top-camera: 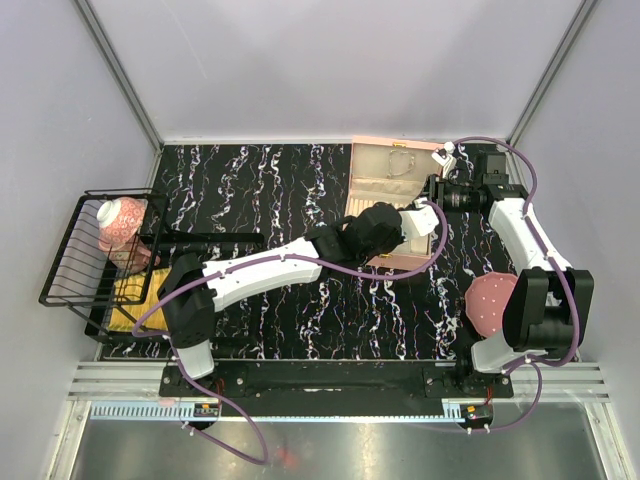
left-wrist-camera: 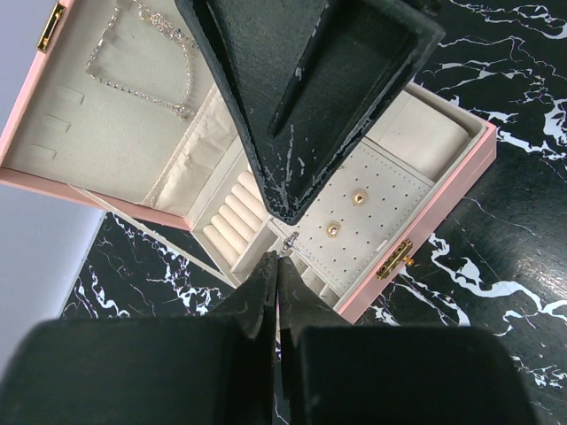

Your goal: Organize the mixed jewelry

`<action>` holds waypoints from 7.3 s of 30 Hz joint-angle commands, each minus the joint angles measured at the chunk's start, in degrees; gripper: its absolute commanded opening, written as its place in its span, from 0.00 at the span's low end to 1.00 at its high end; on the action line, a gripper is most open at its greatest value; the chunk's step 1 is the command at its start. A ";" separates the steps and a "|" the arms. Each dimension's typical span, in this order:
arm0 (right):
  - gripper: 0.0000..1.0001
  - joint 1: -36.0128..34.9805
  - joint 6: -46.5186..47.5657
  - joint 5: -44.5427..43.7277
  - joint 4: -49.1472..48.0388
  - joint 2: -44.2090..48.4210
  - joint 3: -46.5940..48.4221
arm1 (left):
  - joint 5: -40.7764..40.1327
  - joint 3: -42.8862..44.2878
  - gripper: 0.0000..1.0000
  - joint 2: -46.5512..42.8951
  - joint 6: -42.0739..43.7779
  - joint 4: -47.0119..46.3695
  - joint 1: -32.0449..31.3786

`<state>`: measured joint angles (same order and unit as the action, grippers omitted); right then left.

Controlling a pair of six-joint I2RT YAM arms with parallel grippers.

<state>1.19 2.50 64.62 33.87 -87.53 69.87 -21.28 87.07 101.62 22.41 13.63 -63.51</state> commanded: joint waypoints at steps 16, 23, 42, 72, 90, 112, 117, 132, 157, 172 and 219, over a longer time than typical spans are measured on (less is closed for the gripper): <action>0.45 -0.84 -0.83 2.00 -1.44 -0.45 1.59 | -0.34 1.79 0.00 -0.55 -0.88 -2.38 -0.30; 0.45 -2.86 -0.57 1.74 -1.52 -0.98 1.76 | -0.25 1.88 0.00 -0.37 -1.14 -2.20 -0.39; 0.36 -3.48 -0.13 3.05 -1.52 -1.77 1.68 | 0.01 2.14 0.00 -0.37 -1.85 -2.03 -0.57; 0.33 -3.56 0.84 9.99 -1.44 -3.35 1.24 | 1.33 4.60 0.00 -0.46 -4.75 -0.36 -0.57; 0.32 -2.25 0.93 16.67 -1.52 -5.02 1.32 | 2.21 5.66 0.00 -2.30 -7.38 1.22 0.58; 0.37 -2.16 1.28 13.16 -1.52 -4.85 0.71 | 3.08 5.74 0.00 -3.98 -9.32 2.72 1.19; 0.36 -2.16 1.10 13.25 -1.61 -4.76 0.80 | 3.52 6.10 0.00 -3.71 -9.76 2.98 1.19; 0.33 -2.07 0.93 14.13 -1.61 -5.20 1.59 | 4.49 6.36 0.00 -3.27 -10.28 3.42 1.19; 0.21 -2.25 0.93 14.22 -1.70 -5.46 1.94 | 5.98 6.80 0.00 -2.83 -11.08 3.86 1.10; 0.08 -2.42 1.37 13.87 -1.61 -4.76 1.59 | 6.07 6.45 0.00 -2.75 -10.64 3.95 1.10; 0.03 -8.56 8.22 -29.89 -16.27 13.52 -8.25 | 2.56 0.57 0.45 -11.18 -15.12 6.77 10.86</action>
<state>-4.82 9.72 45.63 26.00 -75.96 64.73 -17.37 89.38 93.93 9.87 21.93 -53.89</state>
